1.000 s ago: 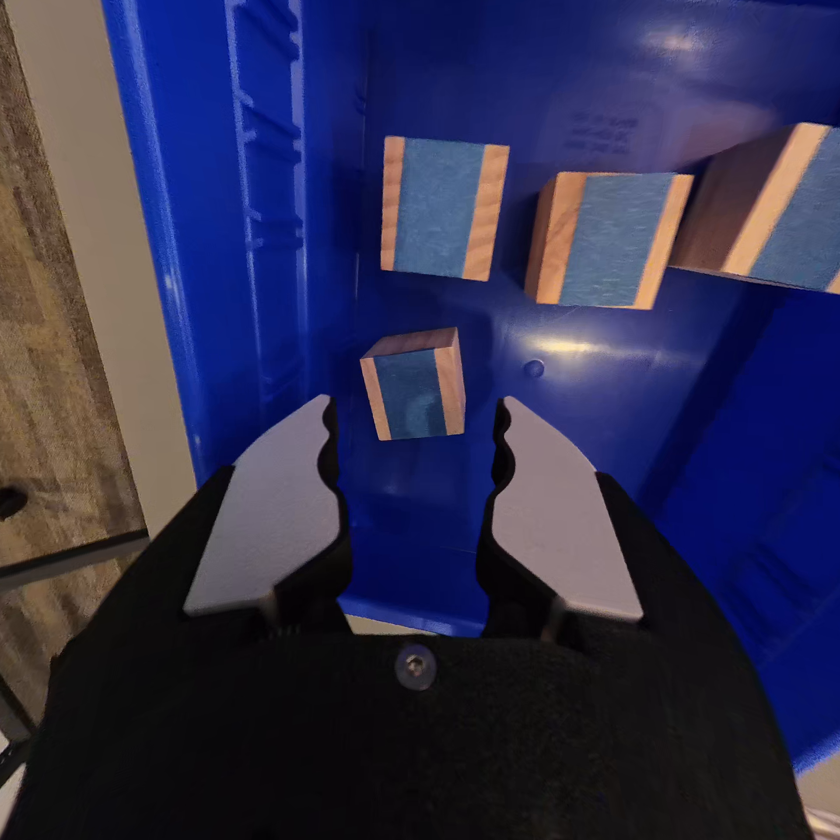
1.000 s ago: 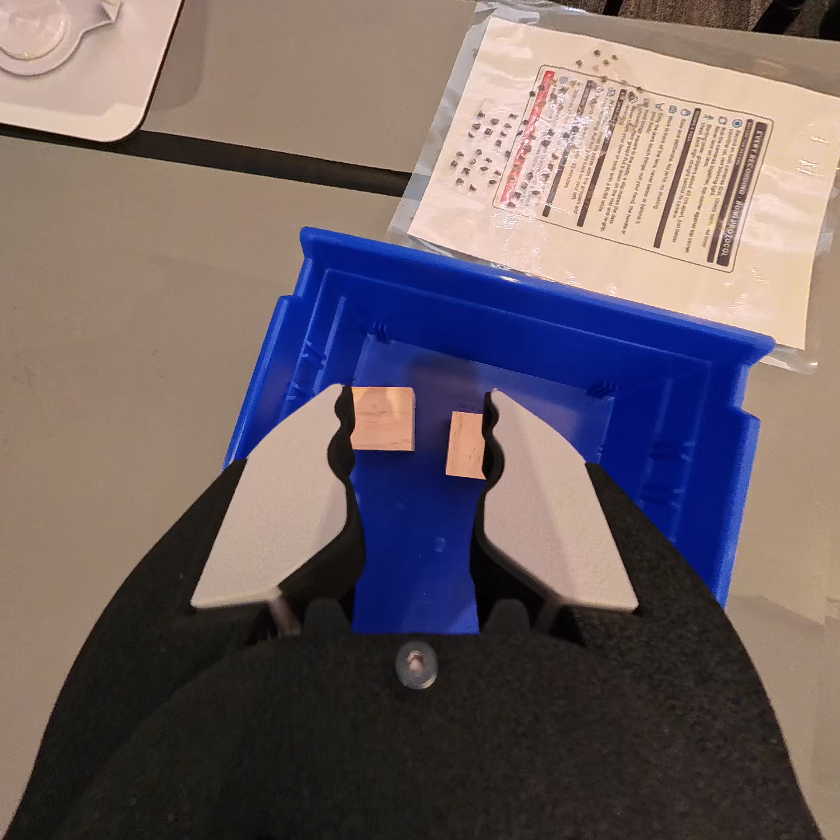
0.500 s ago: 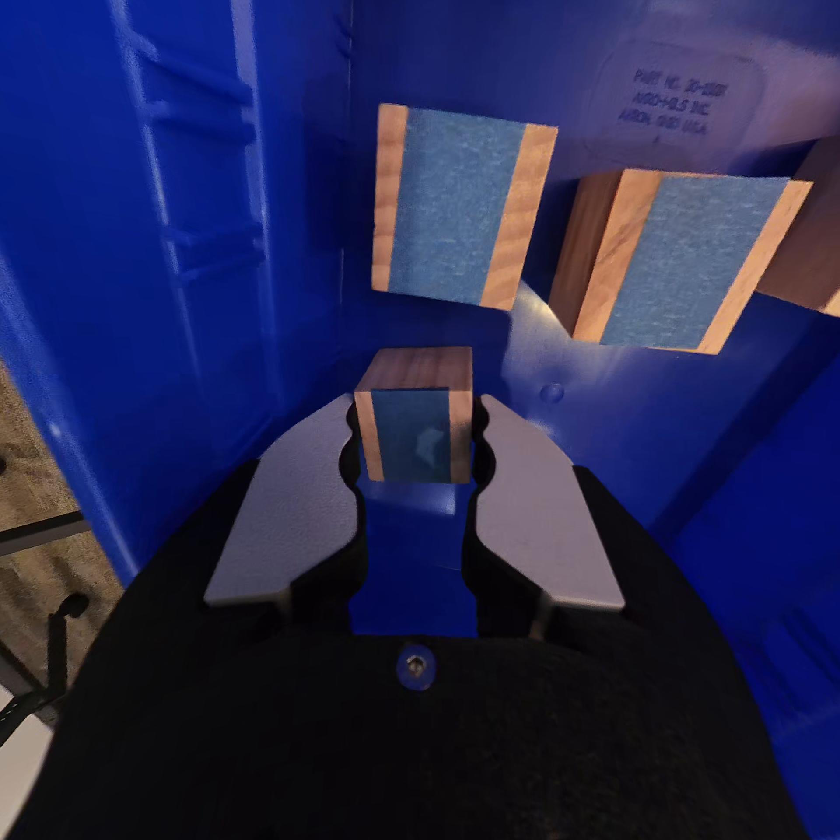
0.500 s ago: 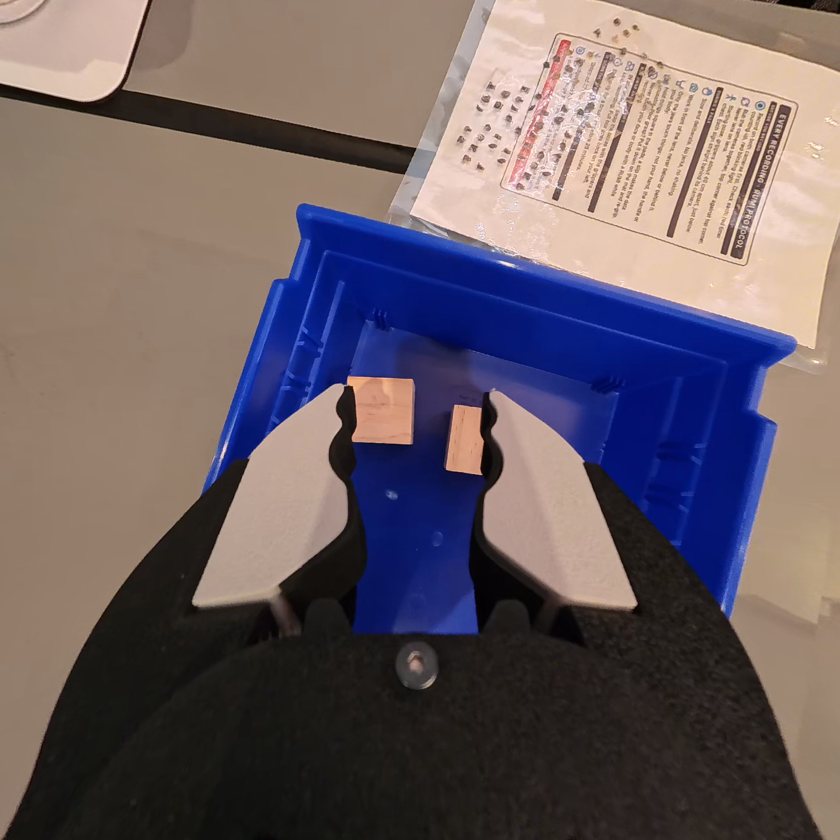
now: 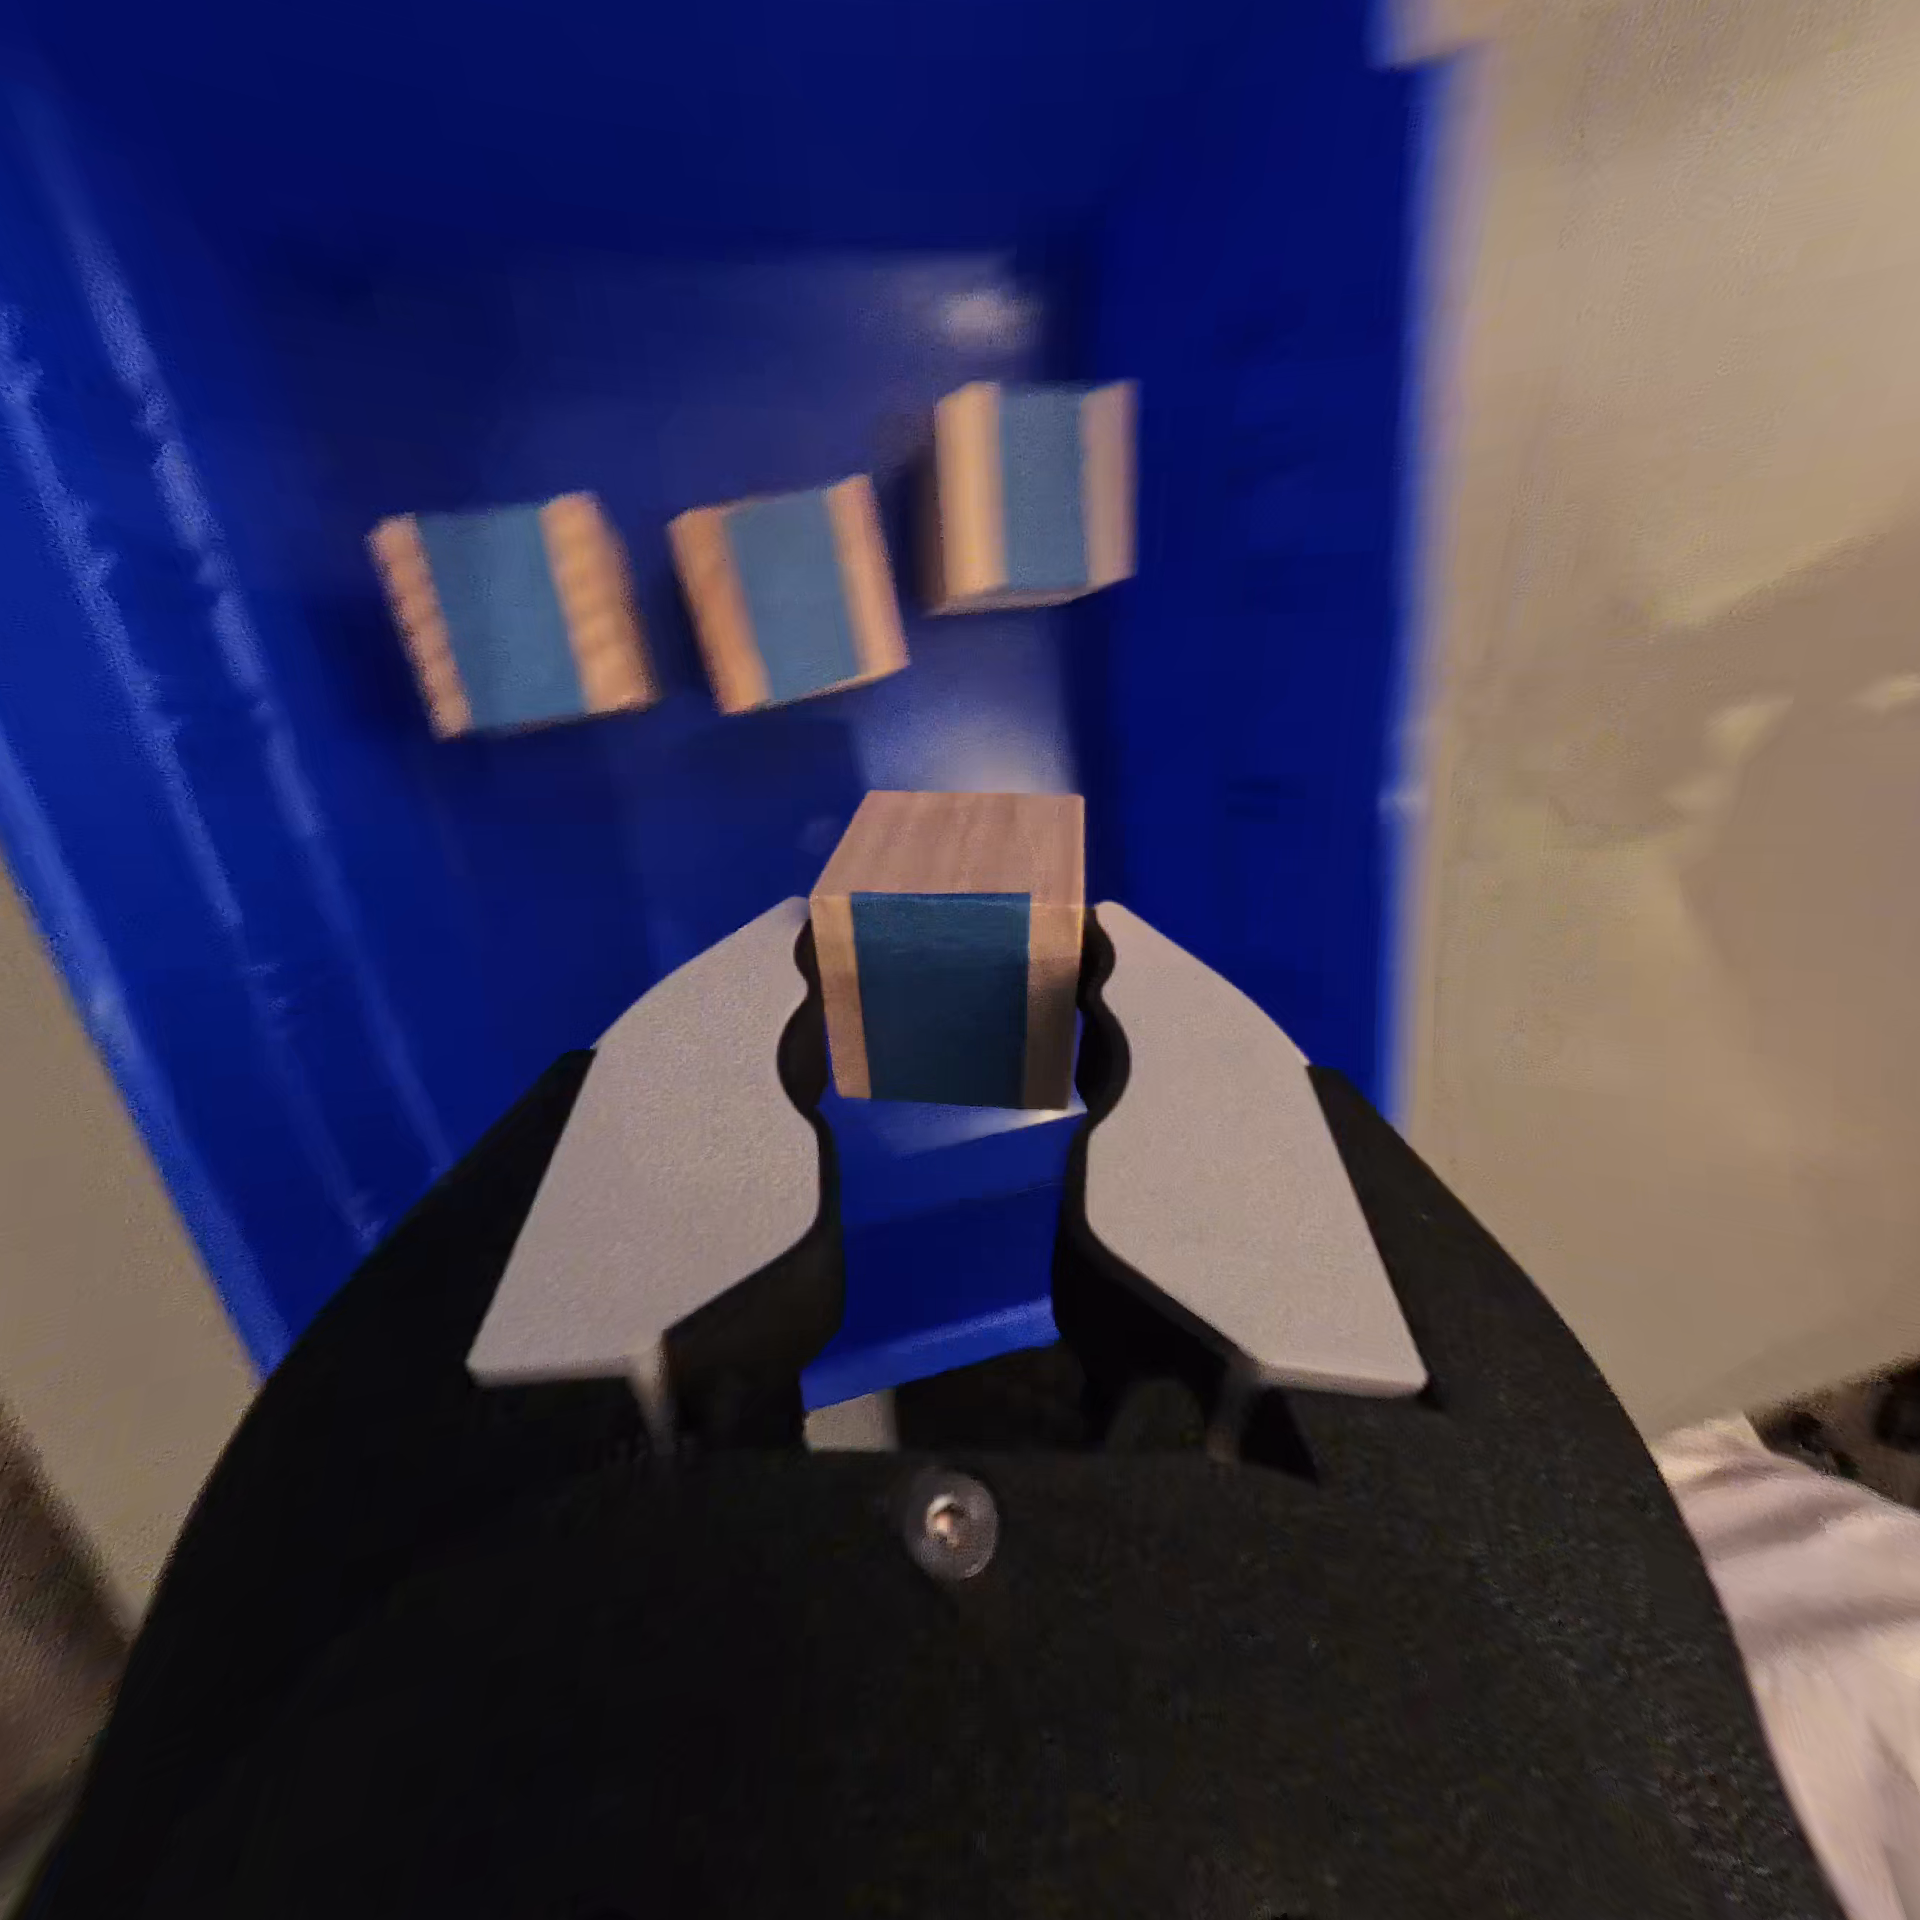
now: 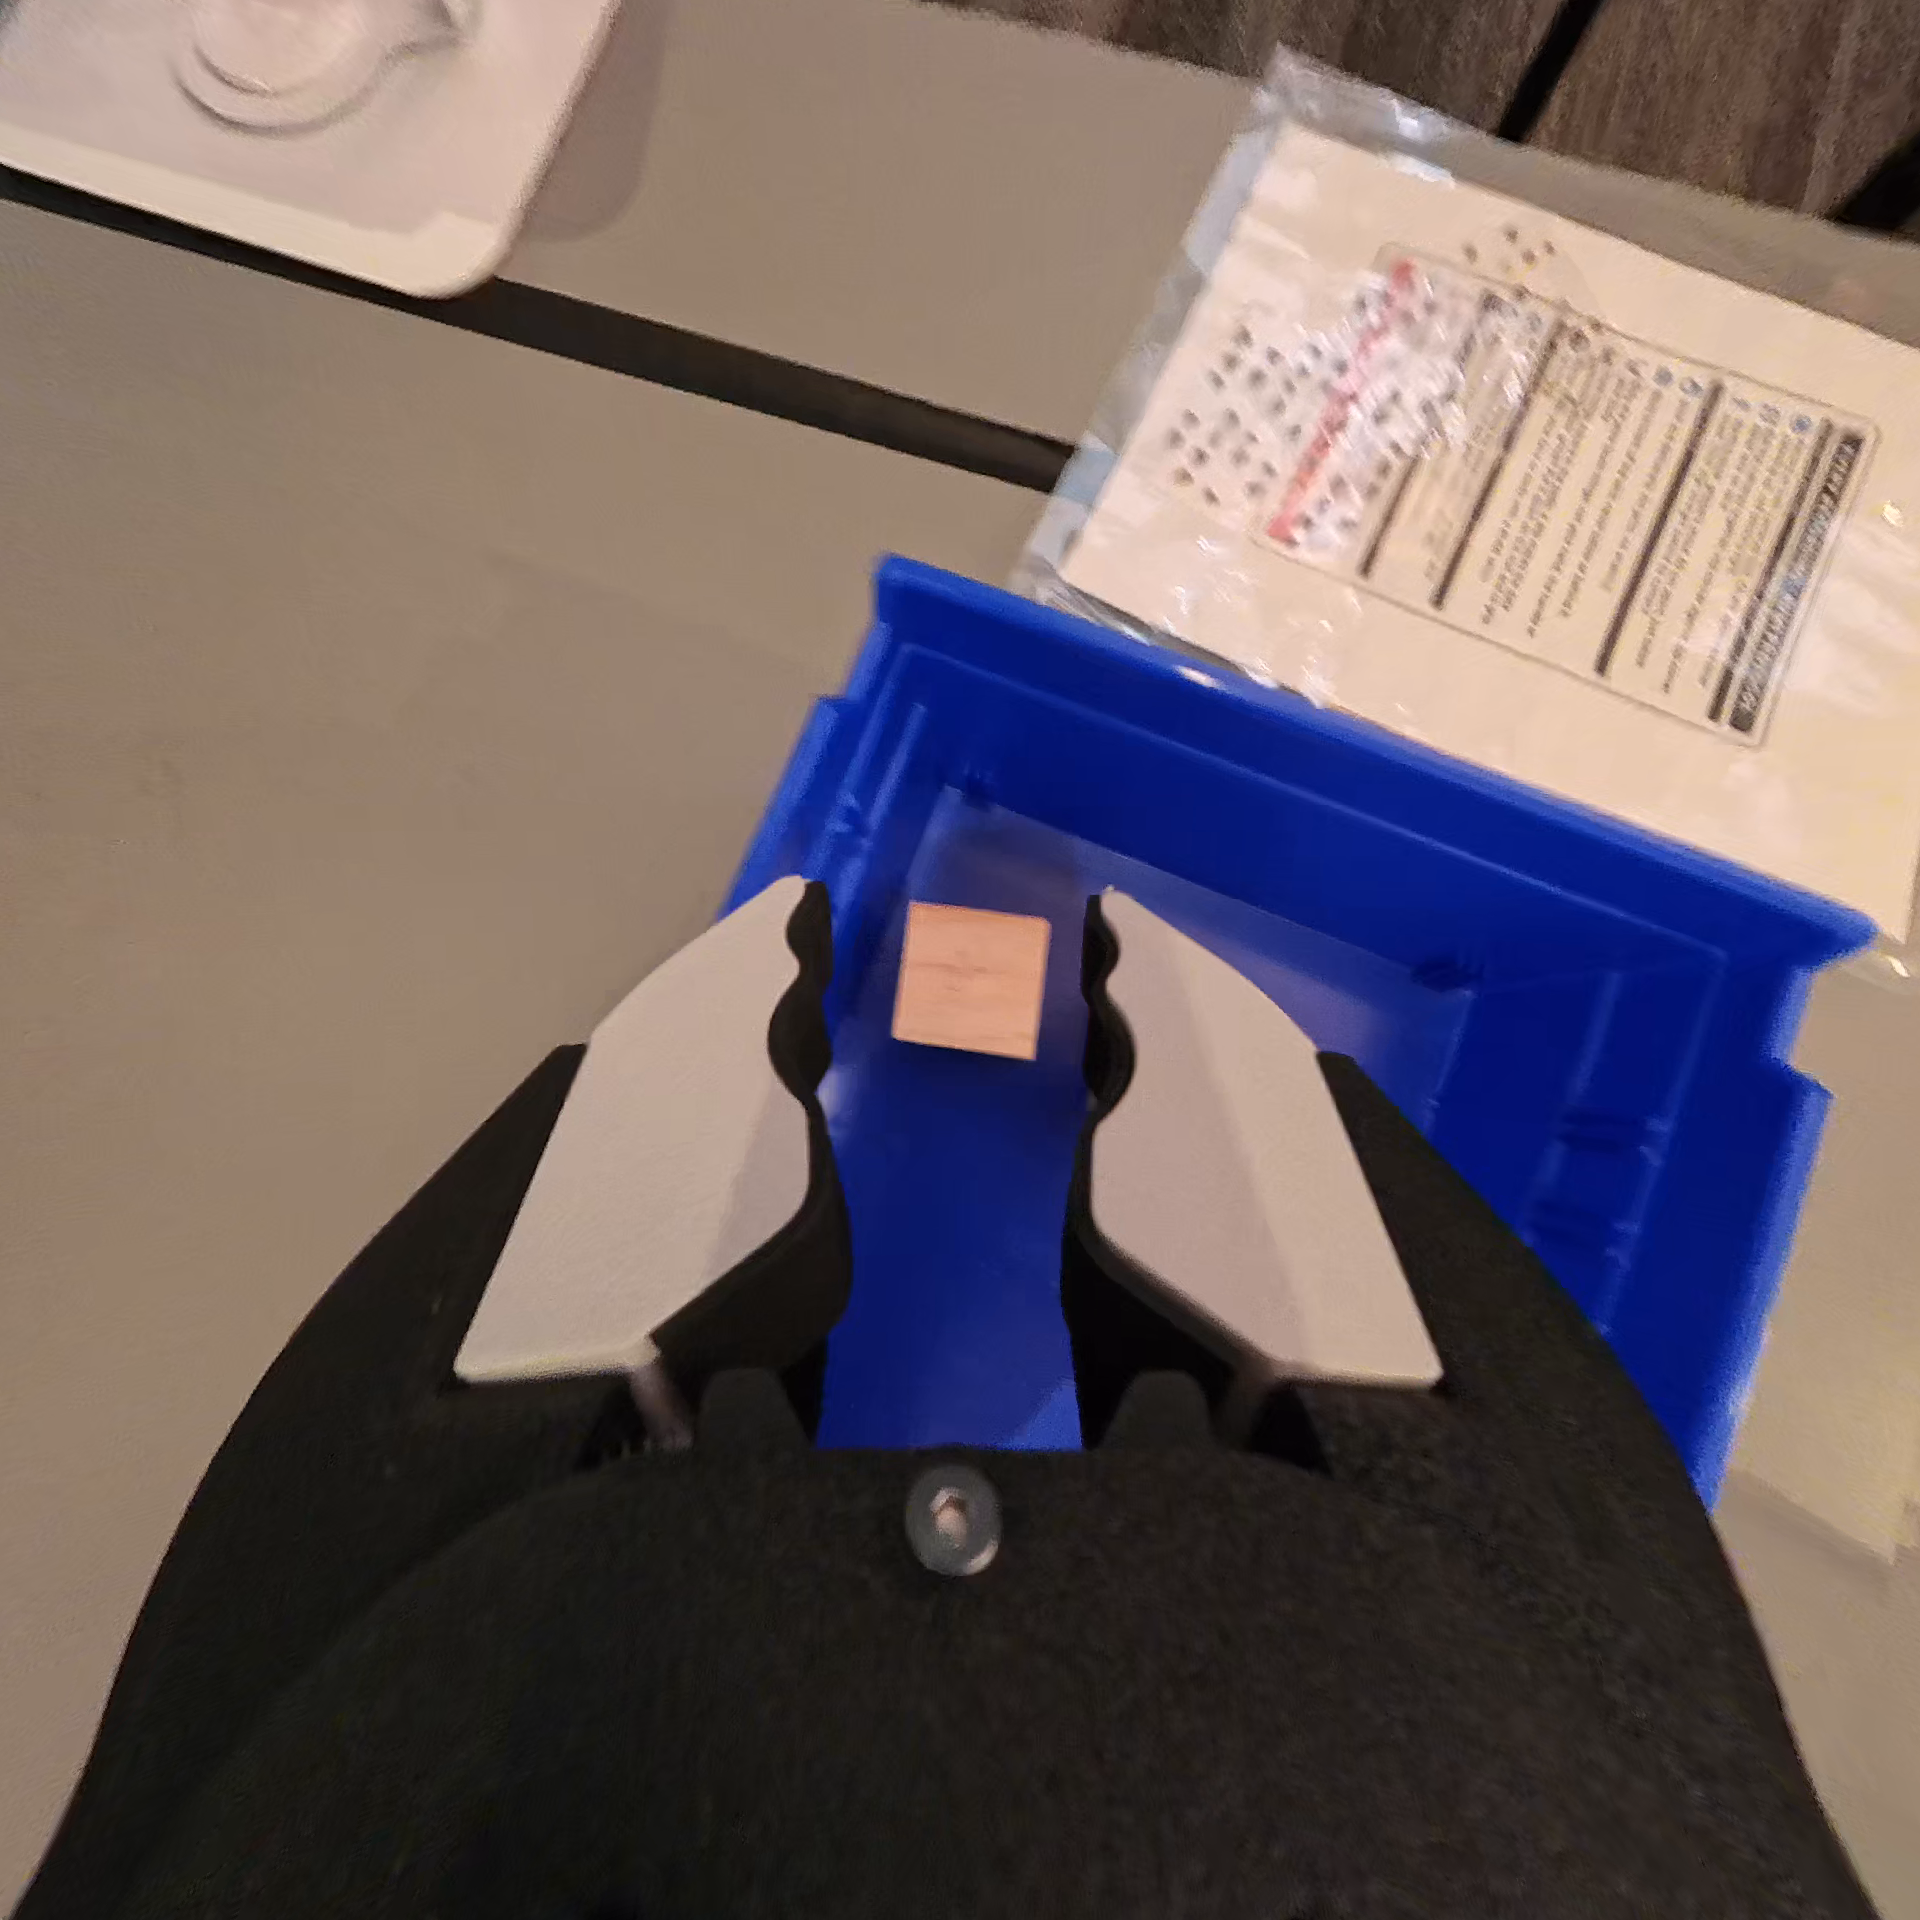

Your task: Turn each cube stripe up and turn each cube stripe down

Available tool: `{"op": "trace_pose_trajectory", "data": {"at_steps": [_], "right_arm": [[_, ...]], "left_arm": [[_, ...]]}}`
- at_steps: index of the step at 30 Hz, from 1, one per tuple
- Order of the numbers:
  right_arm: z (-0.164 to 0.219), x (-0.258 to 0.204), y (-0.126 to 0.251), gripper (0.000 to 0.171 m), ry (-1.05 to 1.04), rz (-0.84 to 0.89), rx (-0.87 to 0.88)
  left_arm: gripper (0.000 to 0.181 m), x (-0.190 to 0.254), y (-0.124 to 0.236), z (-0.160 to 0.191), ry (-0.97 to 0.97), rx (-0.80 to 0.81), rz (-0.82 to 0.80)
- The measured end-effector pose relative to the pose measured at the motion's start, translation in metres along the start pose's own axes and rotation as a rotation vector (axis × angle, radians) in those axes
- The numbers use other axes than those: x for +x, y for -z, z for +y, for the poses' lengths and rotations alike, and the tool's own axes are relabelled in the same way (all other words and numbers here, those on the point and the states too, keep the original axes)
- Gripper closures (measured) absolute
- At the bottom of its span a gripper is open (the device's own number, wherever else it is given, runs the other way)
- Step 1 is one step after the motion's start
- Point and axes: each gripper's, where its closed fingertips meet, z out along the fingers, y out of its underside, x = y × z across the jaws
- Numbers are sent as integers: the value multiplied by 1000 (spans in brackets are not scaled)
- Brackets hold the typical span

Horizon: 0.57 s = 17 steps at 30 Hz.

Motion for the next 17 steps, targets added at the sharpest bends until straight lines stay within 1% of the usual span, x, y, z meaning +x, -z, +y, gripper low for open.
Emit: {"op": "trace_pose_trajectory", "data": {"at_steps": [2, 4, 6, 7, 8, 10, 11, 12, 14, 17], "right_arm": [[-18, -17, 8, 125, 48, -56, 95], [-42, -40, 21, 120, 141, -99, 225], [-69, -76, 41, 115, 306, -149, 414], [-85, -97, 56, 105, 398, -155, 548], [-96, -121, 72, 101, 491, -163, 684], [-99, -172, 101, 102, 672, -212, 886], [-98, -195, 111, 104, 744, -222, 955], [-94, -217, 118, 107, 805, -242, 999], [-83, -260, 124, 108, 894, -319, 1025], [-70, -307, 124, 108, 955, -389, 1053]], "left_arm": [[135, 44, 25, -16, -106, 144, 187], [135, 94, 51, -25, -233, 266, 390], [136, 144, 71, -23, -343, 317, 602], [136, 168, 76, -17, -399, 304, 712], [136, 192, 80, -8, -458, 267, 822], [136, 234, 82, 3, -539, 207, 1004], [136, 252, 82, 5, -547, 193, 1082], [136, 268, 82, 7, -539, 172, 1156], [136, 292, 78, 9, -510, 131, 1269], [136, 311, 62, 15, -484, 60, 1330]]}}
